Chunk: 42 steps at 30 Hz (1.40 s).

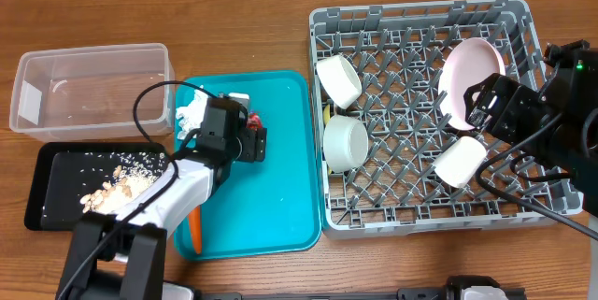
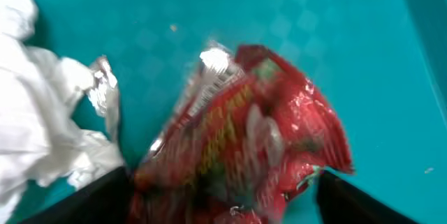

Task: Sort waste into correct bins and load items into the dishwasher rack
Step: 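Grasp the red wrapper and drop it into the clear bin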

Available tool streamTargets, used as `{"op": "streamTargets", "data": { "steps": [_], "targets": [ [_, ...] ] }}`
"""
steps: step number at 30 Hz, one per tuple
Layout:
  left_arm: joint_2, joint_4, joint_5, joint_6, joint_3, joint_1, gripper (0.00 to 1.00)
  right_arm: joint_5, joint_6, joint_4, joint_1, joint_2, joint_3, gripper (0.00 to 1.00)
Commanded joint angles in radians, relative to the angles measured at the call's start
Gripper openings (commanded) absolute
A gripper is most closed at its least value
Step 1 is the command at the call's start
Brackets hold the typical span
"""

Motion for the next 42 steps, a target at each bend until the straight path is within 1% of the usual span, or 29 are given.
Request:
{"op": "streamTargets", "data": {
  "steps": [1,2,4,5,6,7,9,10,13,16,19,21,23,24,28,31,32,33,34,36,37,42],
  "targets": [
    [0.045,-0.001,0.017,0.016,0.020,-0.006,0.76,0.010,-0.002,0.000,-0.003,-0.003,0.002,0.91],
    [0.054,0.000,0.037,0.016,0.020,-0.006,0.71,0.010,-0.002,-0.001,-0.003,-0.004,0.002,0.91],
    [0.060,0.001,0.070,0.016,0.020,-0.006,0.47,0.010,-0.002,-0.004,-0.003,-0.004,0.002,0.91],
    [0.055,-0.002,0.080,0.016,0.022,-0.006,0.36,0.010,-0.002,-0.007,-0.003,-0.004,0.002,0.91],
    [0.047,-0.005,0.090,0.015,0.025,-0.006,0.31,0.010,-0.002,-0.009,-0.003,-0.004,0.002,0.91],
    [0.034,-0.014,0.098,0.015,0.031,-0.006,0.30,0.010,-0.002,-0.011,-0.003,-0.004,0.002,0.91],
    [-0.014,-0.063,0.107,0.015,0.061,-0.006,0.20,0.010,-0.002,-0.011,-0.003,-0.004,0.002,0.91],
    [-0.032,-0.085,0.107,0.015,0.073,-0.006,0.17,0.010,-0.002,-0.011,-0.003,-0.004,0.002,0.91],
    [-0.125,-0.217,0.101,0.015,0.148,-0.005,0.05,0.010,-0.002,-0.011,-0.003,-0.004,0.002,0.91],
    [-0.203,-0.341,0.022,0.016,0.233,-0.004,0.04,0.010,-0.002,-0.011,-0.003,-0.004,0.002,0.91],
    [-0.265,-0.422,-0.144,0.016,0.302,0.002,0.04,0.010,-0.002,-0.011,-0.003,-0.003,0.002,0.91],
    [-0.289,-0.430,-0.261,0.016,0.311,0.023,0.05,0.010,-0.002,-0.011,-0.003,-0.004,0.002,0.91],
    [-0.288,-0.427,-0.341,0.016,0.311,0.066,0.06,0.010,-0.002,-0.012,-0.003,-0.004,0.002,0.91],
    [-0.280,-0.421,-0.350,0.016,0.309,0.097,0.05,0.010,-0.002,-0.012,-0.003,-0.004,0.002,0.91],
    [-0.215,-0.373,-0.299,0.016,0.309,0.238,0.04,0.010,-0.002,-0.011,-0.003,-0.003,0.002,0.91],
    [-0.150,-0.302,-0.272,0.016,0.310,0.331,0.04,0.010,-0.002,-0.011,-0.003,-0.003,0.002,0.91],
    [-0.128,-0.277,-0.262,0.016,0.310,0.354,0.07,0.010,-0.002,-0.011,-0.003,-0.003,0.002,0.91],
    [-0.107,-0.251,-0.259,0.016,0.310,0.375,0.19,0.010,-0.002,-0.011,-0.003,-0.003,0.002,0.91],
    [-0.087,-0.227,-0.259,0.015,0.310,0.390,0.39,0.010,-0.002,-0.012,-0.003,-0.003,0.002,0.91],
    [-0.066,-0.204,-0.224,0.016,0.310,0.404,0.56,0.009,-0.002,-0.015,-0.003,-0.003,0.002,0.91],
    [-0.065,-0.206,-0.198,0.016,0.310,0.405,0.67,0.010,-0.002,-0.018,-0.003,-0.003,0.002,0.91],
    [-0.105,-0.258,-0.007,0.019,0.325,0.357,0.68,0.010,-0.002,-0.026,-0.003,-0.003,0.002,0.91]
  ]
}}
